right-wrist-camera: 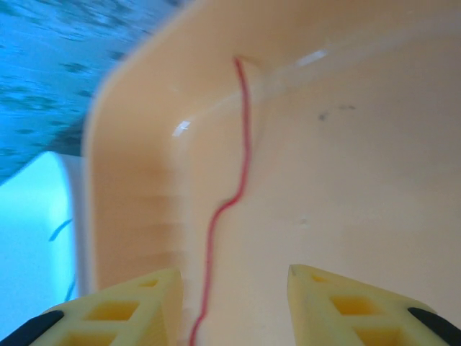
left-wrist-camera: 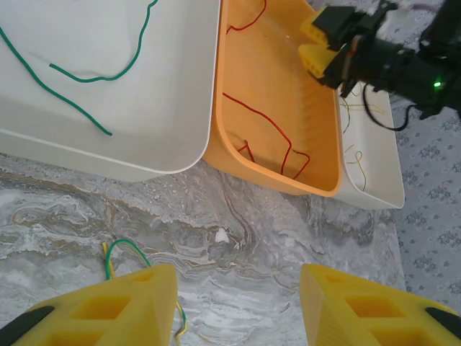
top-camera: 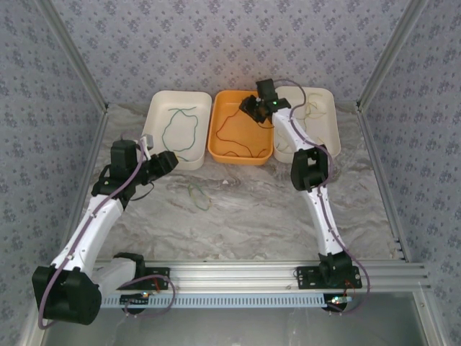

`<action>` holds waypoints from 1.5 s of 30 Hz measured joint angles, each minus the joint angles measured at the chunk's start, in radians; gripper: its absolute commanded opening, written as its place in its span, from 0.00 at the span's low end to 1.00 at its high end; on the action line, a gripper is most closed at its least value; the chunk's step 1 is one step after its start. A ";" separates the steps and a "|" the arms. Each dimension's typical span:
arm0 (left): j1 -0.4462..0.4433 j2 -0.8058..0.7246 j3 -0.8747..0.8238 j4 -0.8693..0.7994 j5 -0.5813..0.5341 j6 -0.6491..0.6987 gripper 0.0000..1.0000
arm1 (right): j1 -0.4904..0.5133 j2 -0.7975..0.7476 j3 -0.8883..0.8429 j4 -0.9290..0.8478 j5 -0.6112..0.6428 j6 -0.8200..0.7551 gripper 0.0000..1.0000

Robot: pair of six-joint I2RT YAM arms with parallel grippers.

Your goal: Untangle the cables

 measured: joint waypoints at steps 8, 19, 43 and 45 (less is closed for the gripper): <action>0.000 -0.021 0.000 -0.028 -0.005 -0.001 0.60 | 0.040 -0.288 -0.247 0.049 0.108 -0.143 0.46; -0.043 0.007 -0.164 -0.049 -0.031 -0.016 0.51 | 0.254 -0.935 -1.110 0.381 0.221 -0.406 0.45; -0.320 0.444 -0.221 0.211 -0.316 -0.222 0.00 | 0.663 -1.263 -1.659 0.422 0.443 -0.309 0.45; -0.328 0.450 -0.217 0.243 -0.317 -0.212 0.00 | 0.661 -1.271 -1.672 0.427 0.441 -0.310 0.45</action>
